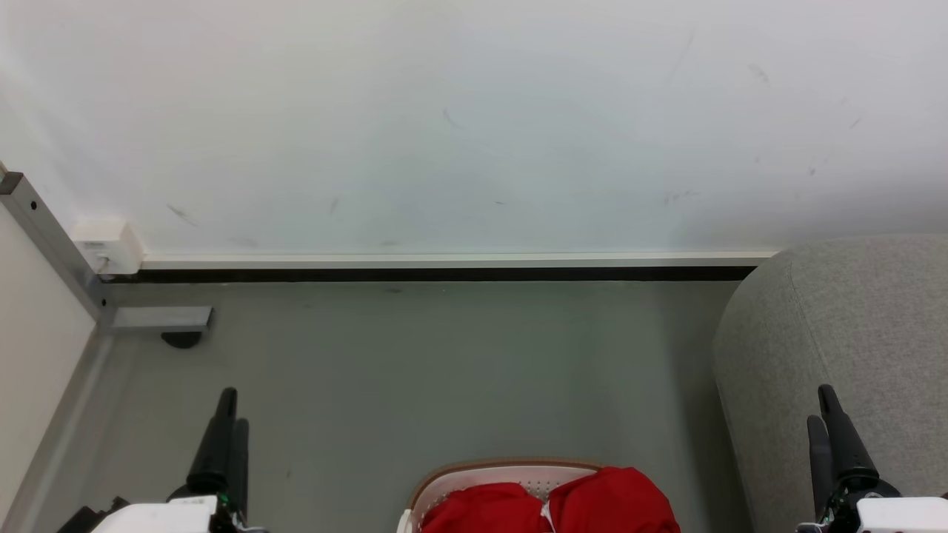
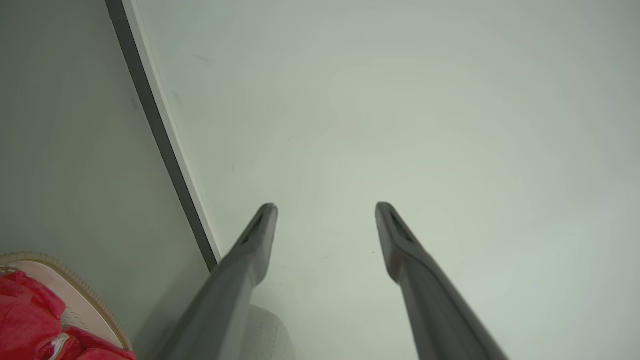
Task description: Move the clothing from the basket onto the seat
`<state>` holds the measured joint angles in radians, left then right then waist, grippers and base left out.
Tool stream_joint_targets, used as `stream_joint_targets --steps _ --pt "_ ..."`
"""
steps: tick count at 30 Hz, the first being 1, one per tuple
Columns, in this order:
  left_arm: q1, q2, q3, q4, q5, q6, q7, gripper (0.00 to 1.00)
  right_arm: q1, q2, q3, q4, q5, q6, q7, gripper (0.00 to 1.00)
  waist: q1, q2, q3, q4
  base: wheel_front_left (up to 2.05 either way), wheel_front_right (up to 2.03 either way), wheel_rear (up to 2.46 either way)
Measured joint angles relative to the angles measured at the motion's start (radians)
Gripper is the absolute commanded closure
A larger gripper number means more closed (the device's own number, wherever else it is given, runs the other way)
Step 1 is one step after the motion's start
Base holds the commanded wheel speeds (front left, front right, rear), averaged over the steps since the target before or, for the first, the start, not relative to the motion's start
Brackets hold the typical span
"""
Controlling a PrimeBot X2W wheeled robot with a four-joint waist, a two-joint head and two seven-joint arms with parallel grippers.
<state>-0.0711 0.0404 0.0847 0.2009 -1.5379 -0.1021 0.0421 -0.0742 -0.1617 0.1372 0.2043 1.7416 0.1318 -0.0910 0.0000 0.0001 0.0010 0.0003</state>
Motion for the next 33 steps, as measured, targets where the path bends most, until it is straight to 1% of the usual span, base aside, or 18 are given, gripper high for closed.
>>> stream_joint_targets --steps 4,8,10,11,19,25,27,28,33 --pt "0.0 0.0 -0.001 -0.024 0.052 -0.002 -0.016 0.0 -0.002 0.005 0.009 -0.015 -0.03 0.0 -0.009 0.0 0.0 0.0 0.001 0.0 0.0 0.0 0.0" --pt "0.0 0.001 -0.001 -0.044 0.152 -0.003 -0.037 0.0 -0.005 0.01 0.014 -0.031 -0.102 0.0 -0.022 0.0 0.0 -0.0001 0.001 0.0 0.0 0.0 0.0" --pt "0.0 0.001 0.0 -0.047 0.171 -0.003 -0.043 0.0 -0.005 0.011 0.015 -0.034 -0.122 0.0 -0.025 0.0 0.0 0.0 0.002 0.0 0.0 0.0 0.0" --pt "0.0 0.002 0.0 -0.053 0.218 -0.003 -0.05 0.0 -0.006 0.014 0.017 -0.04 -0.144 0.0 -0.026 0.0 0.0 0.0 0.001 0.0 0.0 0.0 0.0" --pt "0.0 0.002 -0.018 -0.077 0.389 -0.004 -0.079 0.0 -0.006 0.03 0.018 -0.044 -0.271 0.0 -0.044 0.0 0.0 0.0 0.0 0.002 0.0 0.0 0.0" --pt "0.002 0.003 -0.024 -0.082 0.521 -0.009 -0.098 0.0 -0.008 0.036 0.018 -0.039 -0.435 0.0 -0.056 0.0 0.0 0.0 -0.001 0.002 0.0 0.0 0.0" --pt "0.003 0.003 -0.024 -0.083 0.54 -0.011 -0.105 0.0 -0.009 0.037 0.017 -0.039 -0.452 0.0 -0.058 0.0 0.0 0.0 -0.001 0.002 0.0 0.0 0.0" --pt "0.007 0.003 -0.025 -0.084 0.586 -0.012 -0.113 0.0 -0.011 0.039 0.016 -0.038 -0.496 0.0 -0.061 0.0 0.0 0.0 -0.001 0.002 0.0 0.0 0.0" --pt "0.01 0.004 -0.029 -0.085 0.69 -0.012 -0.124 0.0 -0.016 0.043 0.019 -0.036 -0.614 0.0 -0.069 0.0 0.0 0.0 -0.001 0.002 0.0 0.0 0.0"
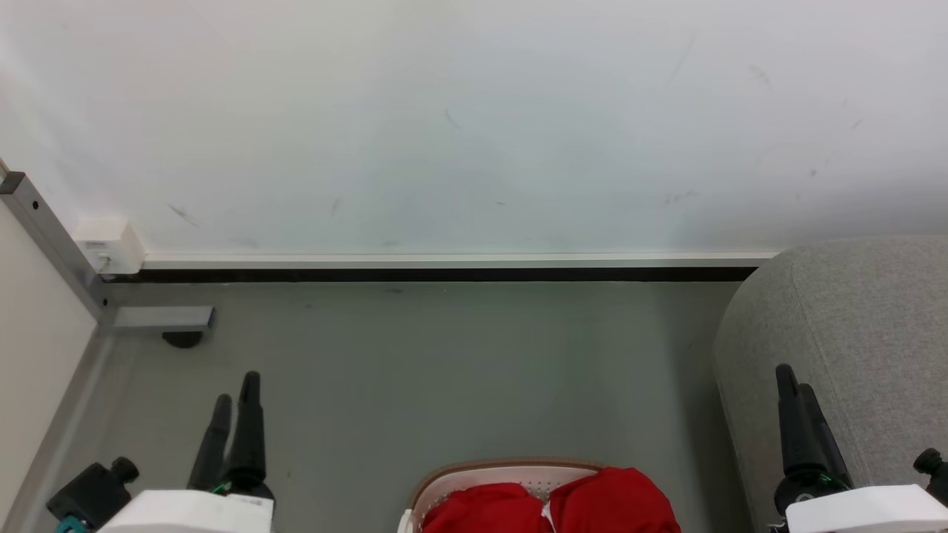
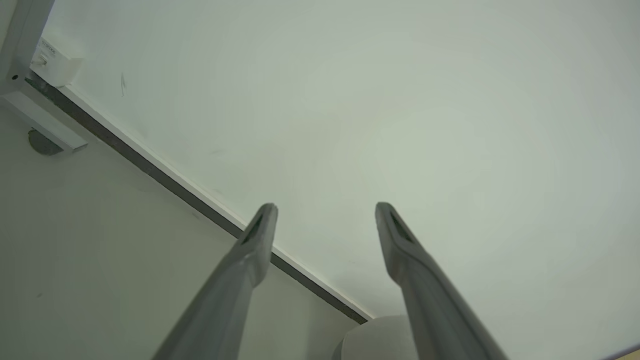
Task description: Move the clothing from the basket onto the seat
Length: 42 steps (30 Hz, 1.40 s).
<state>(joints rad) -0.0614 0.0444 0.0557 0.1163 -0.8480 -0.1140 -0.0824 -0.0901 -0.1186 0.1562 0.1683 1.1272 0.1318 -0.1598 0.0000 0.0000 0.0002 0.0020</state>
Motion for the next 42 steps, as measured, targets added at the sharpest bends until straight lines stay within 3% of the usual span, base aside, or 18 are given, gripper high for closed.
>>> stream_joint_targets --steps 19,42 --pt "0.001 0.022 -0.047 0.017 0.3 -0.001 -0.058 0.0 -0.01 0.023 -0.012 0.045 -0.38 0.0 -0.034 0.0 0.0 0.0 -0.001 -0.003 0.0 0.0 0.0" --pt "0.01 0.031 -0.075 0.027 0.517 -0.002 -0.112 0.0 -0.012 0.044 -0.014 0.075 -0.59 0.0 -0.062 0.0 0.0 0.0 -0.009 -0.005 0.0 0.0 0.0"
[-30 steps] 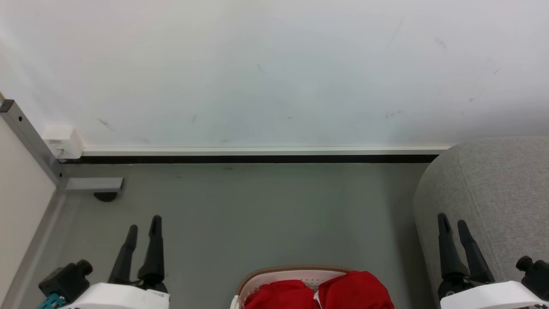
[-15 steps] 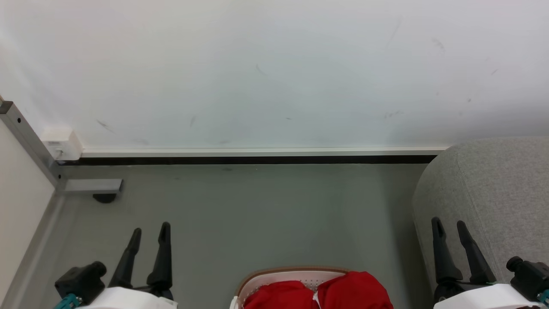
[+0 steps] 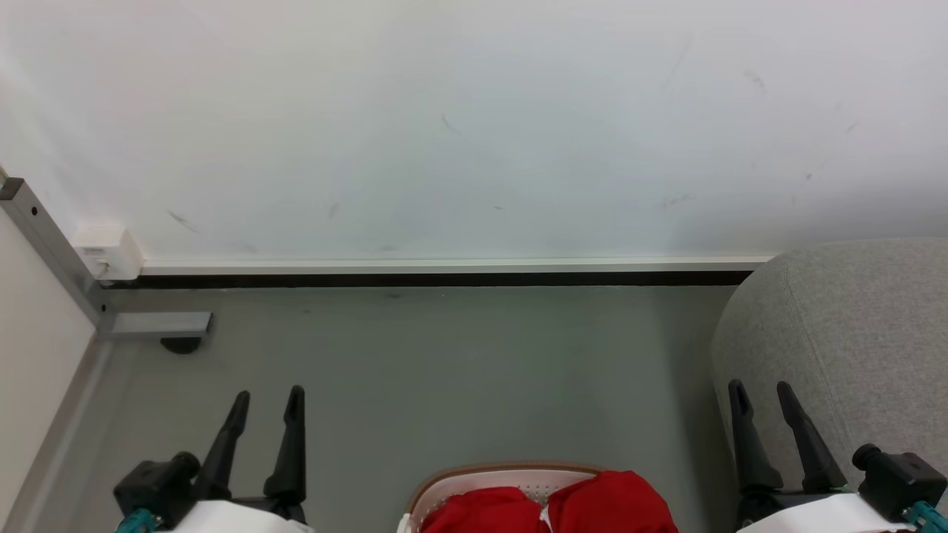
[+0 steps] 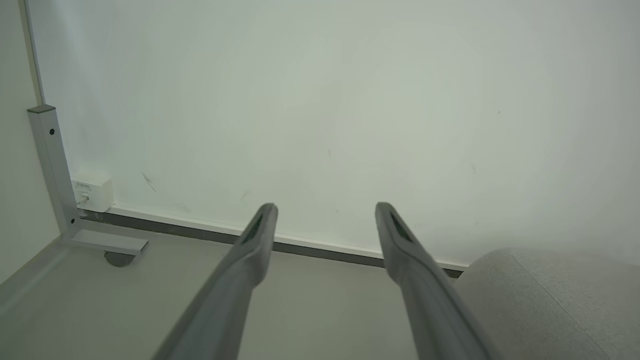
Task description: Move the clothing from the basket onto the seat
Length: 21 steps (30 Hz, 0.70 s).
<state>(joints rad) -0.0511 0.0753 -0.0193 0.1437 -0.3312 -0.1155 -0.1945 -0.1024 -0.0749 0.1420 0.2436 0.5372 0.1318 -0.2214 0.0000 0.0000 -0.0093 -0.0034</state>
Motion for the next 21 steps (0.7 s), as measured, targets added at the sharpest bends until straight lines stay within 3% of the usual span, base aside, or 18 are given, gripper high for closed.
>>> stream_joint_targets --steps 21 --pt "0.004 0.001 -0.006 0.004 0.148 -0.008 -0.037 0.0 -0.011 0.015 0.002 0.005 -0.142 0.0 -0.026 0.0 0.0 0.0 -0.004 -0.001 0.0 0.0 0.0"
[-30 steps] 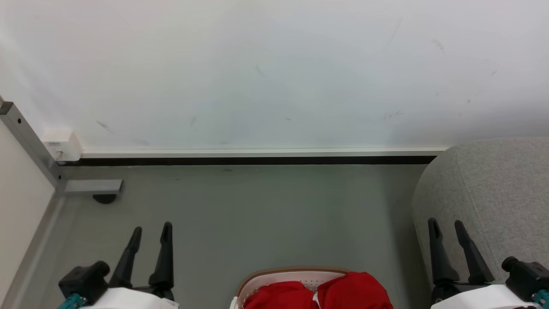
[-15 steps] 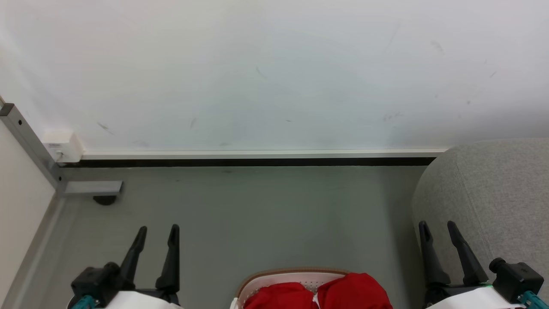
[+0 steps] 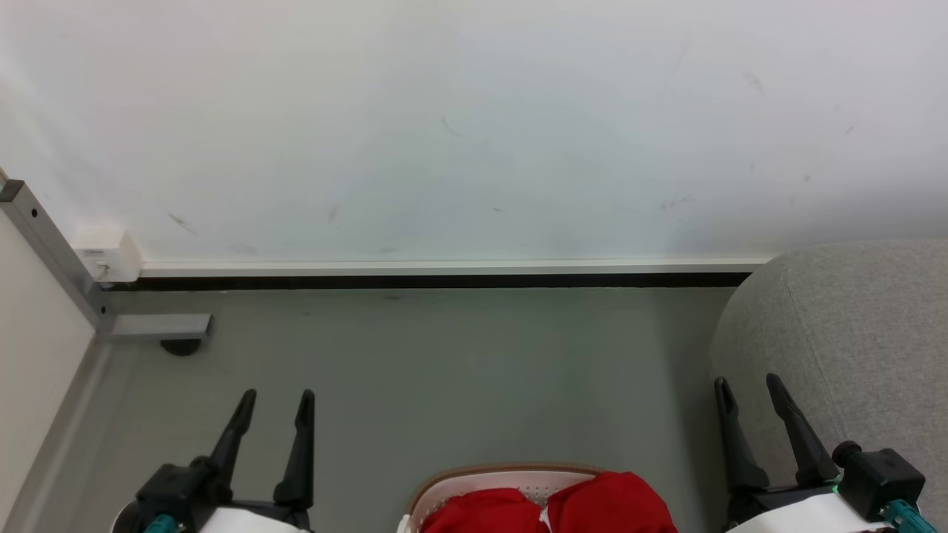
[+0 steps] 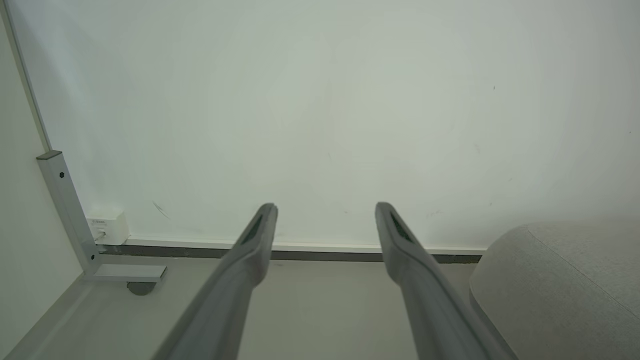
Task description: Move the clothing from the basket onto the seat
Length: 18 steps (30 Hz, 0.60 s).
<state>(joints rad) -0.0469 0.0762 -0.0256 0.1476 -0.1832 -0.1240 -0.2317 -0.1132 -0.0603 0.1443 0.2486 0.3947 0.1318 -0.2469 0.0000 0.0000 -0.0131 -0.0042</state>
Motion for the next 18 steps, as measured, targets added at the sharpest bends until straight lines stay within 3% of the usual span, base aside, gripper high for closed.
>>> stream_joint_targets --steps 18 --pt "0.006 -0.005 0.012 -0.001 0.102 -0.003 -0.031 0.0 -0.001 0.011 0.003 0.003 -0.089 0.0 -0.015 0.0 0.0 0.0 -0.005 0.001 0.0 0.0 0.0"
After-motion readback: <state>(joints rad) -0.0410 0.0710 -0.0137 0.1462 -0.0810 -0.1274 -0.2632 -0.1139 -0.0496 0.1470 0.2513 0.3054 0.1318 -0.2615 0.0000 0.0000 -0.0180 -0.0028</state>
